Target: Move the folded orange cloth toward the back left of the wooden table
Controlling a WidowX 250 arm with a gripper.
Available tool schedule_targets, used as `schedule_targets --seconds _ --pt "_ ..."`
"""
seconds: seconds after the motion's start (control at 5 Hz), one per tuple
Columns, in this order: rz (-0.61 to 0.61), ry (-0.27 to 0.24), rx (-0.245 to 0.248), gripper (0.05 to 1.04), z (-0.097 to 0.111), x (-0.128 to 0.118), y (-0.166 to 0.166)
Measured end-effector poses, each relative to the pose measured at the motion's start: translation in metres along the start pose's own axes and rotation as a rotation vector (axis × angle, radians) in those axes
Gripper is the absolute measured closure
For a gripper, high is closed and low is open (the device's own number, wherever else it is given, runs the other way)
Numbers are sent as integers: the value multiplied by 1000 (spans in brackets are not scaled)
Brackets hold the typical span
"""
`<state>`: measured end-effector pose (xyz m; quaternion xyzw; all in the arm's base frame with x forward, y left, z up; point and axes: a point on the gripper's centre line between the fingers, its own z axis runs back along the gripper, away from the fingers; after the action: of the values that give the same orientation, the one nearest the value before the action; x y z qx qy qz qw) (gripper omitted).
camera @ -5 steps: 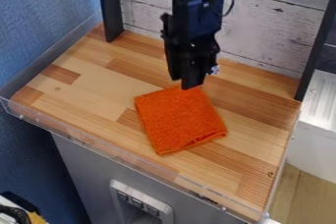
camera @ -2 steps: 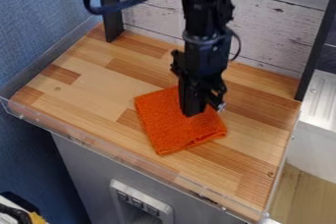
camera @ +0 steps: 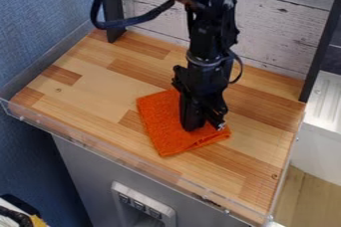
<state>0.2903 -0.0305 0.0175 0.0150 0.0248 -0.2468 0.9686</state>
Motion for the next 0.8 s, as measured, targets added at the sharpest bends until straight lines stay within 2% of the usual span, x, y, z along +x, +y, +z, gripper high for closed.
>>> schedule_targets --seconds 0.4,0.8 --pt "23 -18 37 1022 -8 2 8" --pt "172 -64 31 1023 -7 8 33"
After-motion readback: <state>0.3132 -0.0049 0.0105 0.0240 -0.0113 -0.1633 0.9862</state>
